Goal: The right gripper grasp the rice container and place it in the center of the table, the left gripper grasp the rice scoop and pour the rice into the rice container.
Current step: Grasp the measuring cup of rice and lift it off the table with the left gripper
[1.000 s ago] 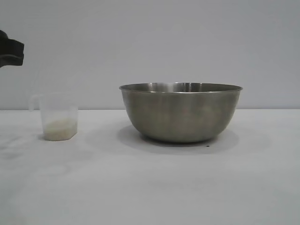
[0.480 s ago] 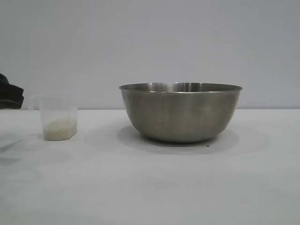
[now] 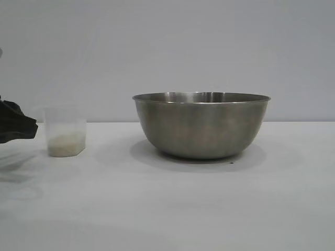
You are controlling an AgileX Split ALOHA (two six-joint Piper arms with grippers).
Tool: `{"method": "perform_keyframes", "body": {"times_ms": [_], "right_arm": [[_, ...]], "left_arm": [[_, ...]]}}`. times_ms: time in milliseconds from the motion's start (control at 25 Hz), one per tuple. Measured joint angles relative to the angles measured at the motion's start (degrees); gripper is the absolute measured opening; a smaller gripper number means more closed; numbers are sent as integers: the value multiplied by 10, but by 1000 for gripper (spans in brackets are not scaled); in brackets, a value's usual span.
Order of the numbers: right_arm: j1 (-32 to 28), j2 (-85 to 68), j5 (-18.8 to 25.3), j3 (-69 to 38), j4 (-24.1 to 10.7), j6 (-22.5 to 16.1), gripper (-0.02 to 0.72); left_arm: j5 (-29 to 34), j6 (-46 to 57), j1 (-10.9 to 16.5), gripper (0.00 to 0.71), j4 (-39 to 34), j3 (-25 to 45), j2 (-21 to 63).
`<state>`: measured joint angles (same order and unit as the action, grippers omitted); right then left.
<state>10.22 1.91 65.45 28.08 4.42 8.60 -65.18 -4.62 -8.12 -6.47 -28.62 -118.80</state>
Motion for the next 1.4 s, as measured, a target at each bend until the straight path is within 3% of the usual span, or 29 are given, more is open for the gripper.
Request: {"method": "perform_keyframes", "body": {"times_ms": [400,880,960,1080,1400], "right_arm": [[0,0,0,0,0,0,449],[0,0,0,0,-1,-1,449],[0,0,0,0,-1,-1,449],[0,0,0,0,-2,-2,449],[0,0,0,0,-3,-2,449]], "left_arm": [[0,-1,0,233,9,-43,-28],[0,-4,0,233,9,-142,-83],[0,-5,0,111,5,-146,-83],[0,-5,0,0,-17,-149,-83],[4,-35,0,0,-51,-150,-67]]}}
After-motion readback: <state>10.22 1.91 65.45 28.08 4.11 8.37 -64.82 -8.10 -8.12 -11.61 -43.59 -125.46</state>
